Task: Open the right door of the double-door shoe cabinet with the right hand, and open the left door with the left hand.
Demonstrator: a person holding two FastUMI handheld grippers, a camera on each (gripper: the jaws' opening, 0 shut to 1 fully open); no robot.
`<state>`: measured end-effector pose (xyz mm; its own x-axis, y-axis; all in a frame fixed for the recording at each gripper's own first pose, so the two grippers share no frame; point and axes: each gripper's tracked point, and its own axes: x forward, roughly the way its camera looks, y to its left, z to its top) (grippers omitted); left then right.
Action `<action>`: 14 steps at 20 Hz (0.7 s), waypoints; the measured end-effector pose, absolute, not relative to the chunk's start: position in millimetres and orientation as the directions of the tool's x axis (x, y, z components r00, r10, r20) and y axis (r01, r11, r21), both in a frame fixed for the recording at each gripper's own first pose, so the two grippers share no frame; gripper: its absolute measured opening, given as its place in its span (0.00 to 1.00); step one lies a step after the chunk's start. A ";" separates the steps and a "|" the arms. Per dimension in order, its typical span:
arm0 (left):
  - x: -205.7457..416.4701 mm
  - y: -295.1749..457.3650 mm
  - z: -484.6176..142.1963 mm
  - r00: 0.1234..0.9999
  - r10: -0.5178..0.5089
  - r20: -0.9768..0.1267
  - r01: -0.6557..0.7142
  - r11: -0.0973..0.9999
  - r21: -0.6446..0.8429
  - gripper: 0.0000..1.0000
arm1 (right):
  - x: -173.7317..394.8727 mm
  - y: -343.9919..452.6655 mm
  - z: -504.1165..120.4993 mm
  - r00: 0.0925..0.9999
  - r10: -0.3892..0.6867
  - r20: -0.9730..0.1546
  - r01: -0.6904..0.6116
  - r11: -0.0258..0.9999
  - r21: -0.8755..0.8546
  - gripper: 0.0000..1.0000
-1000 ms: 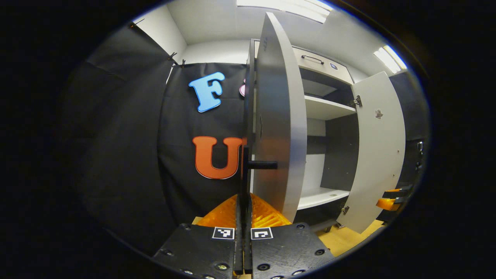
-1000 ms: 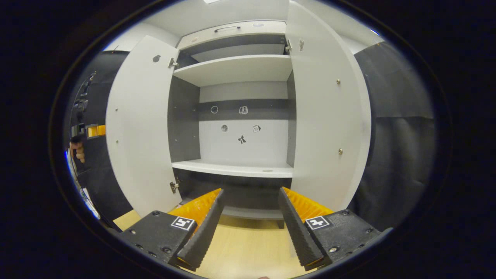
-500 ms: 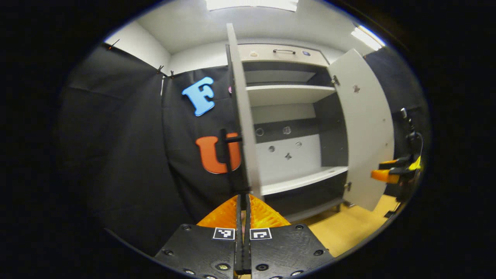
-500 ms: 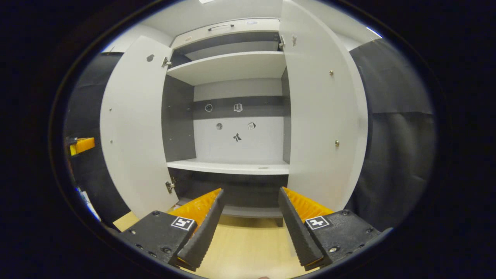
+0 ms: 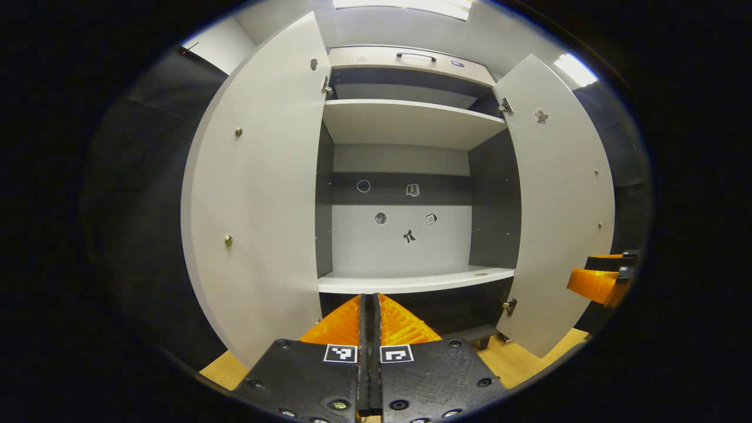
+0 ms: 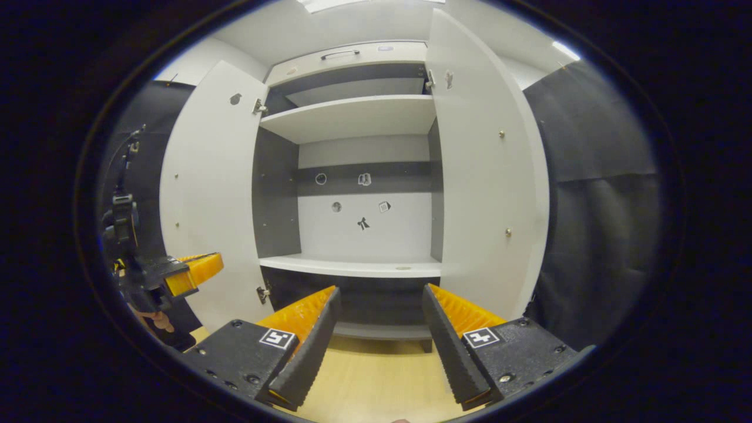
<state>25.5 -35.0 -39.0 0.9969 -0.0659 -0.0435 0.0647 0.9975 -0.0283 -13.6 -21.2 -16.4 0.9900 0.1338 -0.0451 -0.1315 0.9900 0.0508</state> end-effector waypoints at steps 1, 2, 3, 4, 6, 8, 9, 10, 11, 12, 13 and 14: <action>24.9 -37.3 -36.2 0.997 -0.078 -0.029 0.077 0.996 -0.045 0.00 | -15.2 -25.6 -16.3 0.992 0.120 -0.044 -0.118 0.992 0.047 0.89; 24.6 -40.6 -33.7 0.995 -0.096 -0.015 0.095 0.994 -0.061 0.00 | -15.2 -30.0 -16.0 0.993 0.109 -0.043 -0.108 0.993 0.043 0.89; 24.8 -40.9 -31.9 0.995 -0.098 -0.006 0.098 0.993 -0.070 0.00 | -15.7 -33.0 -16.3 0.994 0.101 -0.044 -0.099 0.994 0.040 0.89; 25.9 -37.1 -31.9 0.996 -0.085 -0.001 0.084 0.994 -0.069 0.00 | -15.4 -35.1 -15.9 0.994 0.096 -0.045 -0.095 0.995 0.043 0.89; 25.3 -35.0 -36.3 0.997 -0.075 -0.015 0.074 0.996 -0.057 0.11 | -15.4 -35.9 -15.6 0.994 0.098 -0.044 -0.096 0.994 0.053 0.89; 21.6 -43.2 -39.9 0.994 -0.109 -0.016 0.108 0.992 -0.058 0.30 | -14.6 -36.1 -15.9 0.994 0.102 -0.043 -0.099 0.993 0.057 0.89; 18.9 -47.1 -39.4 0.993 -0.120 -0.007 0.119 0.991 -0.066 0.38 | -14.3 -35.3 -16.6 0.994 0.103 -0.042 -0.100 0.993 0.057 0.89; 16.4 -46.1 -39.1 0.994 -0.109 0.004 0.109 0.992 -0.068 0.56 | -13.5 -35.1 -17.1 0.994 0.102 -0.041 -0.100 0.993 0.058 0.89; 14.9 -44.3 -37.7 0.996 -0.093 0.010 0.094 0.993 -0.065 0.64 | -12.8 -33.9 -17.8 0.994 0.104 -0.041 -0.102 0.993 0.060 0.89; 13.6 -42.4 -36.7 0.997 -0.075 0.011 0.075 0.995 -0.058 0.78 | -12.9 -33.1 -18.3 0.993 0.107 -0.042 -0.104 0.993 0.063 0.89; 12.9 -41.3 -36.7 0.998 -0.066 0.009 0.066 0.997 -0.051 0.86 | -12.3 -32.6 -18.0 0.993 0.109 -0.040 -0.106 0.992 0.064 0.89; 12.3 -43.2 -35.4 0.997 -0.071 0.006 0.071 0.996 -0.045 0.95 | -12.2 -33.0 -17.3 0.994 0.107 -0.037 -0.105 0.992 0.064 0.89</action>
